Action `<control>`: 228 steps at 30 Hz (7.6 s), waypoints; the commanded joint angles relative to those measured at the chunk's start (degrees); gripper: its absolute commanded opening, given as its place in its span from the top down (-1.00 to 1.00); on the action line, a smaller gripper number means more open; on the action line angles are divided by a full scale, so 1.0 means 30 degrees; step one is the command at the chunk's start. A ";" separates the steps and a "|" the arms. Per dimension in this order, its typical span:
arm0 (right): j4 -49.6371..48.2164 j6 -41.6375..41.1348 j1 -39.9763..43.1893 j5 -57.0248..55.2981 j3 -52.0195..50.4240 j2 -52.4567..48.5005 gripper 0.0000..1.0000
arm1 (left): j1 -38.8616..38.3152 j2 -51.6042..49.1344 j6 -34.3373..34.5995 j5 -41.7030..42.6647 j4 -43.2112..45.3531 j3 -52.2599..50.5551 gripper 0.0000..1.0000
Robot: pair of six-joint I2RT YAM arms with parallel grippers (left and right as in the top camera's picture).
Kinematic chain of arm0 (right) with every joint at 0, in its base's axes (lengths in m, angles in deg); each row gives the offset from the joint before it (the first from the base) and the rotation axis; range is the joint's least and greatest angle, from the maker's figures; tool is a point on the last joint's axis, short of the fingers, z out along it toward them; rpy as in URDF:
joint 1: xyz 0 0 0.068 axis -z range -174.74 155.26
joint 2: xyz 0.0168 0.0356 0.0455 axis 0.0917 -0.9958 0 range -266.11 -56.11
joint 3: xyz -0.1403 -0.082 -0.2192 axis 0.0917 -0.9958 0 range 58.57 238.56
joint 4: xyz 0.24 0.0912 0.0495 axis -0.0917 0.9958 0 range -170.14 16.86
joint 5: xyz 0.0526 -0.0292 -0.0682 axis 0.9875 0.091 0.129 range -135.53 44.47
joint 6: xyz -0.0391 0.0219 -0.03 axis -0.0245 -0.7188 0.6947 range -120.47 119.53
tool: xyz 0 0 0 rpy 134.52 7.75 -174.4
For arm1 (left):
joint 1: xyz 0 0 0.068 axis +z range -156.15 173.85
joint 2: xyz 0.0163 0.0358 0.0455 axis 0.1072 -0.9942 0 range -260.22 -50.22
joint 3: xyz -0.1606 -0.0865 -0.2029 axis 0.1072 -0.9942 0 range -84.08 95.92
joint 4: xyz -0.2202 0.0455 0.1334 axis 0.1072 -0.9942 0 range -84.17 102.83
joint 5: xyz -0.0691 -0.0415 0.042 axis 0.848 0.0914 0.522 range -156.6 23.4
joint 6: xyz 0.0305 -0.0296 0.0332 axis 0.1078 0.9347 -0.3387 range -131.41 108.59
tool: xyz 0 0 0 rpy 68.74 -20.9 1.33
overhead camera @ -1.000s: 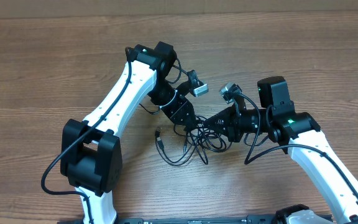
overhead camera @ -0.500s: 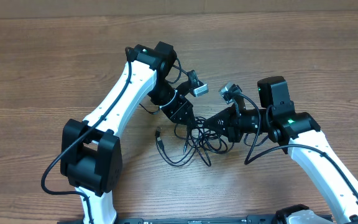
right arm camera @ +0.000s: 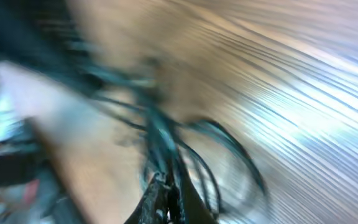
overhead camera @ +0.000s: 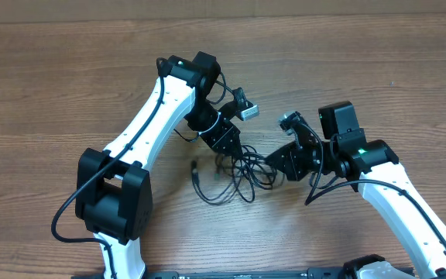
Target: Untangle cables
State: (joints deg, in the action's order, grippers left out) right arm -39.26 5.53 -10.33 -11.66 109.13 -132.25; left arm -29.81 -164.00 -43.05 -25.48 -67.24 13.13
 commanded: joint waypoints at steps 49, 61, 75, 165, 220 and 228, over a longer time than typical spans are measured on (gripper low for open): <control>-0.0590 0.2368 -0.0670 -0.3825 0.0007 0.0044 0.92 | -0.0087 0.0568 0.0131 0.3803 -0.0007 -0.0131 0.91; 0.0634 -0.6062 0.1224 -1.1846 -0.0678 0.0044 0.92 | 0.0022 0.0568 0.0131 0.1727 -0.0874 -0.0131 0.92; -0.0845 -0.8145 0.2222 -0.8801 -0.2973 0.0051 0.11 | 0.1115 0.0568 0.0131 0.1749 -0.0874 -0.0131 0.91; -0.6149 0.0831 0.2164 0.2317 -0.2943 0.0080 -0.05 | 0.1129 0.0568 -0.6725 0.4881 -0.5574 -0.0146 0.91; -0.1413 -0.5639 0.2368 -0.8196 -0.2943 0.0080 -0.38 | -0.2455 0.1144 0.6280 -0.8881 0.1304 0.1399 -0.72; -0.1749 -0.5639 0.2368 -0.6980 -0.2943 0.0080 -1.00 | -0.3293 0.1144 0.8837 -0.9347 0.1800 0.1399 -0.82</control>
State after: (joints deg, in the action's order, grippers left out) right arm -44.13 -11.21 -3.38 -33.82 100.04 -132.25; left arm -37.94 -161.59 -20.76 -51.55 -62.34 16.15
